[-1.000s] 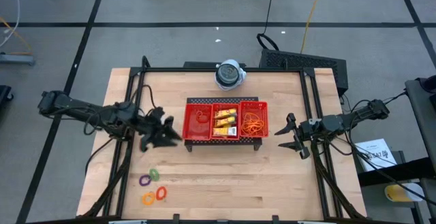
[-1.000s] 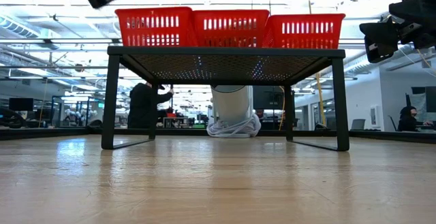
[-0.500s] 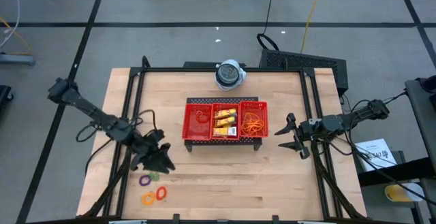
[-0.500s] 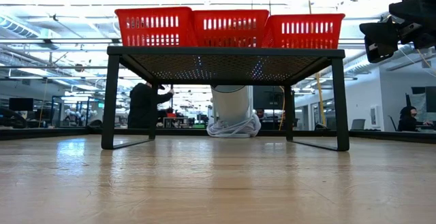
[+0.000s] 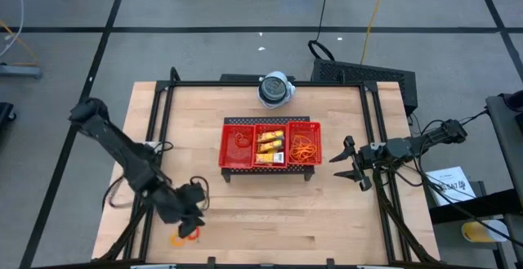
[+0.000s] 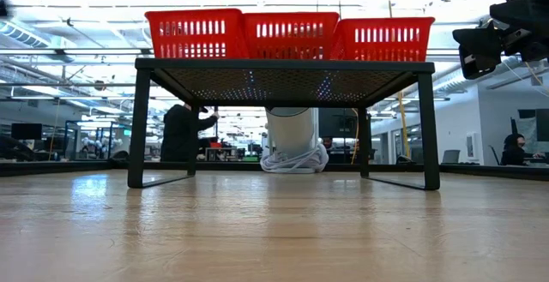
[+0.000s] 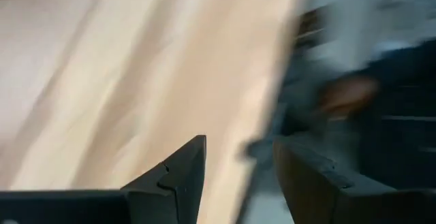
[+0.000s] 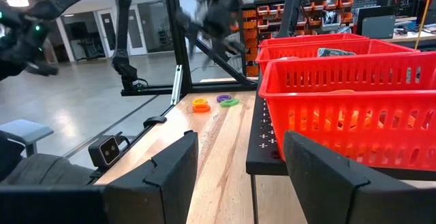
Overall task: Pick & Place Office Desk Supplies
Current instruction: Put the orange spring keychain into the left red bin
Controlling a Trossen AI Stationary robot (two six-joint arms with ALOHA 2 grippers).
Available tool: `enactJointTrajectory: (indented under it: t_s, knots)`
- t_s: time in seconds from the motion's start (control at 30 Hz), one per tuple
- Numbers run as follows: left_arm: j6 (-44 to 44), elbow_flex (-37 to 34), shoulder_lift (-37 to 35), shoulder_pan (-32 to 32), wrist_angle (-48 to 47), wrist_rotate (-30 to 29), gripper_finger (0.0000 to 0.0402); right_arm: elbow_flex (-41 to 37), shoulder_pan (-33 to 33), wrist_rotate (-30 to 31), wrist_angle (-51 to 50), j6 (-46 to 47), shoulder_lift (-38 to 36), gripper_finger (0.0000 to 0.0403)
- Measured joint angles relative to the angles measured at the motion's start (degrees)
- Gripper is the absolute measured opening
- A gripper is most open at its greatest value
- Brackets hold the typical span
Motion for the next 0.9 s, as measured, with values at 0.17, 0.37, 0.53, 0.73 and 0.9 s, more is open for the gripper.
enactJointTrajectory:
  t_s: [0.17, 0.37, 0.53, 0.73, 0.9]
  knots:
    - [-12.0, 0.0, 7.6, -2.2, -8.3, 6.0, 0.0179, 0.0, 0.0, 0.0, 0.0, 0.0, 0.0, 0.0206]
    - [-14.3, 0.0, 15.1, -3.9, -4.7, 8.6, 0.0179, 0.0, 0.0, 0.0, 0.0, 0.0, 0.0, 0.0206]
    - [-13.9, 0.0, 19.4, -4.0, -0.5, 7.7, 0.0179, 0.0, 0.0, 0.0, 0.0, 0.0, 0.0, 0.0206]
    - [-13.8, 0.3, 23.3, -4.0, -0.6, 7.6, 0.0179, 0.0, 0.0, 0.0, 0.0, 0.0, 0.0, 0.0206]
    - [-13.8, 0.2, 24.5, -4.0, -1.1, 7.1, 0.0179, 0.0, 0.0, 0.0, 0.0, 0.0, 0.0, 0.0206]
